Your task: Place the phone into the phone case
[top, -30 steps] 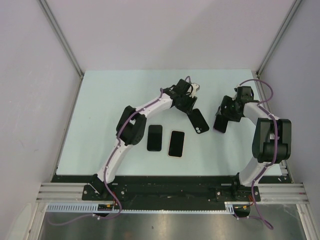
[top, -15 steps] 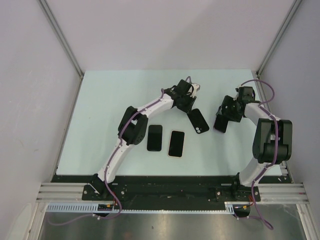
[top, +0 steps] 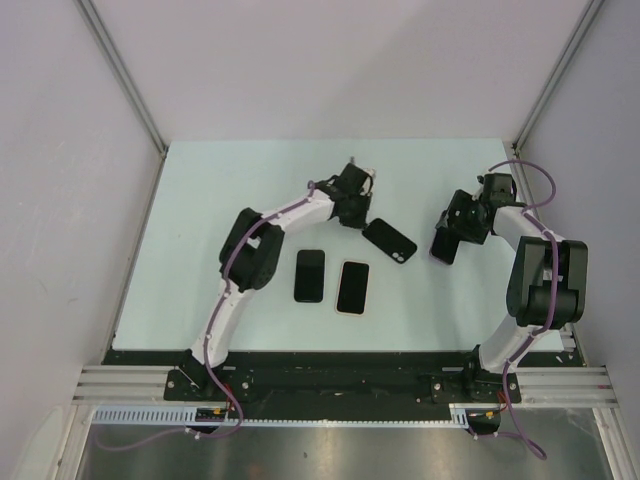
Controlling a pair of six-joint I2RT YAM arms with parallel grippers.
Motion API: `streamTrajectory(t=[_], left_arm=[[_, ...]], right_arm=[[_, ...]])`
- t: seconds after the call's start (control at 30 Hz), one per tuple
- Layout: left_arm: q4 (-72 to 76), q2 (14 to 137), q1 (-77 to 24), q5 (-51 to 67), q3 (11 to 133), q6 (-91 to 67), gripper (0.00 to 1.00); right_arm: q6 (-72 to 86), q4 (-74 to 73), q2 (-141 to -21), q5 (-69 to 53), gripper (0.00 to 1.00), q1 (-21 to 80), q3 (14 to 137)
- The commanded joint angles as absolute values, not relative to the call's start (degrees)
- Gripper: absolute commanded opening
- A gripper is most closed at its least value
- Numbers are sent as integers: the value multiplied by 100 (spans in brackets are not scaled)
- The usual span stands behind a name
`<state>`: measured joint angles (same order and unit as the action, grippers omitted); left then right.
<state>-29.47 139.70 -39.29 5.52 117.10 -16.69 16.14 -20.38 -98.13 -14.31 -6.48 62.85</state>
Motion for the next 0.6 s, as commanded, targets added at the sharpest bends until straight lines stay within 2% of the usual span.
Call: streamTrajectory(t=[0.0, 0.1, 0.2, 0.23, 0.27, 0.3, 0.33, 0.47, 0.57], left_arm=[[-2227, 12658, -3253, 703, 10175, -4019, 0], [-1804, 12105, -3120, 405, 9259, -4770, 0], [-1758, 11796, -3225, 18, 8852, -5009, 0], [-1767, 11621, -3286, -191, 8790, -5036, 6], [-1784, 11532, -3322, -315, 8711, -5054, 27], [-1802, 11436, -3357, -360, 8579, -5045, 40], [-1793, 11287, -3384, -386, 8526, -4984, 47], [-1514, 11074, -3366, -335, 8613, -3871, 67], [-1467, 11240, -3357, 315, 9113, -2140, 71]], right_arm=[[1731, -1723, -9624, -1635, 47, -677, 6311], [1749, -1705, -9642, -1696, 47, -668, 6311], [1749, -1688, -9624, -1705, 47, -677, 6311], [1749, -1670, -9624, -1714, 47, -677, 6311], [1758, -1670, -9624, -1723, 47, -677, 6311], [1758, -1670, -9624, -1740, 48, -685, 6311], [1758, -1661, -9624, -1749, 47, -694, 6311], [1767, -1670, -9633, -1767, 48, -677, 6302], [1758, -1679, -9615, -1784, 48, -633, 6284]])
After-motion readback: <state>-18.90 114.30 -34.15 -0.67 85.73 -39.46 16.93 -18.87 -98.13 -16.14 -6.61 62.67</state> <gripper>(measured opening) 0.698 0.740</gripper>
